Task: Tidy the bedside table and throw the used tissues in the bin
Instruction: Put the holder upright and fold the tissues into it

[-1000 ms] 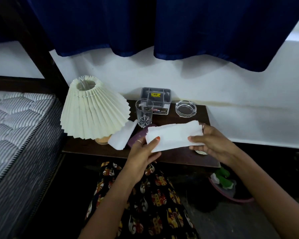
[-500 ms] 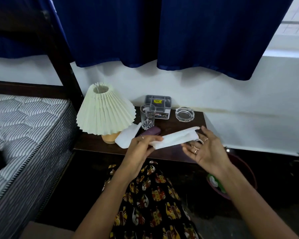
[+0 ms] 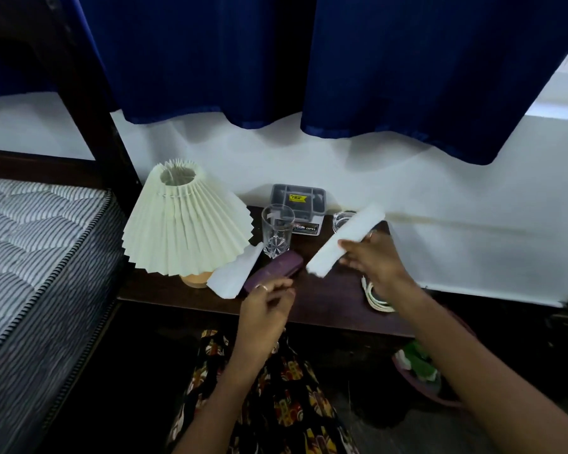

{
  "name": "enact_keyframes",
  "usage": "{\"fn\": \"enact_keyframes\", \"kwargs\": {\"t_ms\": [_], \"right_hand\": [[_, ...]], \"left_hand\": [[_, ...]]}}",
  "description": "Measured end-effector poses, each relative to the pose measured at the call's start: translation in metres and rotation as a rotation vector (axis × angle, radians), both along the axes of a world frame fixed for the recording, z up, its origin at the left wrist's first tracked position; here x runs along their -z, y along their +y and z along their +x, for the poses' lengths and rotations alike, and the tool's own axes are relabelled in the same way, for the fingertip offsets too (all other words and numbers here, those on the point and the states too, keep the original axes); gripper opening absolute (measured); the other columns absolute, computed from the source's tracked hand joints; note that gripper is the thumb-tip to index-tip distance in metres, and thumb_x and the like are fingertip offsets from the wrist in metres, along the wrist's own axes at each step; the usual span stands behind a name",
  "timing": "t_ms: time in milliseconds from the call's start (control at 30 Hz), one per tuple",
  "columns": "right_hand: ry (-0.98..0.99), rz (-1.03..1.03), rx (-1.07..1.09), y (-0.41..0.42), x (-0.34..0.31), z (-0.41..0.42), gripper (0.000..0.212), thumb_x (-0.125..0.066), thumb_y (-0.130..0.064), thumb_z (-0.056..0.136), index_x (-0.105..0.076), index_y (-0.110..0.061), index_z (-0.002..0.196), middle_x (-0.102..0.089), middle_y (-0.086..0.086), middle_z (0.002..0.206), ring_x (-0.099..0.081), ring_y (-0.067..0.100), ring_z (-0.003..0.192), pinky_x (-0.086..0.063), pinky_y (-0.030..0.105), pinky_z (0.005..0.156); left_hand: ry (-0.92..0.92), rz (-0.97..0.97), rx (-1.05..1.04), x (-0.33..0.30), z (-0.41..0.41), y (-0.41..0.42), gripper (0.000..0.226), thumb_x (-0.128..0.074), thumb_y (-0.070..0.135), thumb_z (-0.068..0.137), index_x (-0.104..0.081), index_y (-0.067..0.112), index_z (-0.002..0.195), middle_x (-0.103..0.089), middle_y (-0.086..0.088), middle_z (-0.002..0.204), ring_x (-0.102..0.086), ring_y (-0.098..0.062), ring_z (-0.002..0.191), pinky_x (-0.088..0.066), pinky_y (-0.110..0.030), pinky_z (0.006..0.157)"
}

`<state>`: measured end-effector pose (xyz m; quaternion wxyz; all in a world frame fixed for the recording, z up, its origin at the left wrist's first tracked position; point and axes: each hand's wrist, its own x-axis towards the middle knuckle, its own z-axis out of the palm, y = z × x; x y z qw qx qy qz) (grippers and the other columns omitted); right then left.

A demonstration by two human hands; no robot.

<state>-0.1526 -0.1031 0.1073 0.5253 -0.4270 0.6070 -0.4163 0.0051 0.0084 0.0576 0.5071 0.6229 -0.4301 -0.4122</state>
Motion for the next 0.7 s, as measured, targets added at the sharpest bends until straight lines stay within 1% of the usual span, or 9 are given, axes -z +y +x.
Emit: {"fn": "enact_keyframes", "kwargs": {"t_ms": [100, 167, 233, 300, 467, 533, 600, 667, 700], "right_hand": [[0.356, -0.215, 0.112, -0.058, -0.005, 0.003, 0.016, -0.064, -0.003, 0.073, -0.071, 0.0, 0.087, -0.073, 0.017, 0.086, -0.07, 0.025, 0.07, -0.06, 0.042, 0.069], [0.53, -0.305, 0.121, -0.088, -0.007, 0.011, 0.015, -0.061, -0.007, 0.071, -0.071, 0.0, 0.081, -0.074, 0.017, 0.081, -0.071, 0.028, 0.075, -0.057, 0.037, 0.071], [0.544, -0.331, 0.123, -0.115, -0.004, 0.02, 0.016, -0.058, -0.005, 0.071, -0.068, 0.002, 0.082, -0.073, 0.017, 0.083, -0.07, 0.029, 0.076, -0.057, 0.038, 0.068], [0.523, -0.344, 0.133, -0.138, 0.004, 0.029, 0.018, -0.055, -0.002, 0.069, -0.064, 0.005, 0.083, -0.071, 0.019, 0.084, -0.069, 0.034, 0.072, -0.058, 0.048, 0.064], [0.572, -0.386, 0.115, -0.181, 0.031, 0.044, 0.02, -0.048, -0.002, 0.064, -0.056, 0.01, 0.078, -0.068, 0.024, 0.078, -0.067, 0.04, 0.066, -0.055, 0.053, 0.052], [0.609, -0.384, 0.112, -0.189, 0.039, 0.05, 0.021, -0.047, -0.003, 0.061, -0.053, 0.011, 0.076, -0.066, 0.029, 0.079, -0.066, 0.042, 0.069, -0.054, 0.051, 0.051], [0.658, -0.351, 0.1, -0.189, 0.042, 0.055, 0.015, -0.049, -0.002, 0.063, -0.049, 0.01, 0.073, -0.066, 0.026, 0.08, -0.064, 0.04, 0.07, -0.05, 0.039, 0.048], [0.685, -0.317, 0.089, -0.186, 0.044, 0.061, 0.011, -0.054, -0.005, 0.067, -0.044, 0.0, 0.067, -0.062, 0.016, 0.078, -0.056, 0.031, 0.064, -0.034, 0.026, 0.042], [0.68, -0.307, 0.089, -0.185, 0.045, 0.063, 0.017, -0.057, -0.007, 0.07, -0.041, -0.004, 0.064, -0.057, 0.013, 0.075, -0.051, 0.028, 0.063, -0.028, 0.024, 0.042]], "left_hand": [[-0.161, -0.03, -0.048, 0.023, 0.014, -0.001, 0.018, -0.06, 0.006, 0.087, -0.067, 0.021, 0.095, -0.066, 0.005, 0.101, -0.059, 0.008, 0.093, -0.041, -0.001, 0.075], [-0.225, -0.021, -0.075, 0.036, 0.023, -0.003, 0.021, -0.06, 0.006, 0.087, -0.065, 0.025, 0.094, -0.065, 0.007, 0.1, -0.057, 0.008, 0.093, -0.04, -0.001, 0.076], [-0.246, -0.023, -0.112, 0.044, 0.029, -0.007, 0.025, -0.06, 0.005, 0.087, -0.064, 0.029, 0.092, -0.064, 0.008, 0.099, -0.06, 0.003, 0.094, -0.045, -0.009, 0.08], [-0.247, -0.035, -0.146, 0.047, 0.034, -0.012, 0.024, -0.059, 0.004, 0.087, -0.065, 0.027, 0.093, -0.063, 0.008, 0.099, -0.062, -0.004, 0.094, -0.049, -0.02, 0.082], [-0.207, 0.013, -0.24, 0.051, 0.044, -0.014, 0.024, -0.058, 0.003, 0.087, -0.066, 0.026, 0.092, -0.062, 0.011, 0.102, -0.063, -0.004, 0.093, -0.048, -0.02, 0.082], [-0.188, 0.033, -0.279, 0.053, 0.048, -0.016, 0.025, -0.057, 0.003, 0.087, -0.066, 0.026, 0.091, -0.061, 0.011, 0.102, -0.062, -0.004, 0.094, -0.047, -0.021, 0.082], [-0.175, 0.051, -0.307, 0.053, 0.051, -0.018, 0.025, -0.056, 0.002, 0.088, -0.065, 0.025, 0.091, -0.06, 0.01, 0.101, -0.061, -0.004, 0.093, -0.045, -0.017, 0.08], [-0.172, 0.073, -0.318, 0.054, 0.053, -0.019, 0.025, -0.055, 0.001, 0.088, -0.065, 0.024, 0.091, -0.06, 0.01, 0.1, -0.061, -0.001, 0.09, -0.044, -0.013, 0.075], [-0.173, 0.078, -0.321, 0.054, 0.053, -0.019, 0.025, -0.055, 0.001, 0.088, -0.065, 0.024, 0.091, -0.06, 0.01, 0.1, -0.061, 0.001, 0.089, -0.043, -0.012, 0.073]]}}
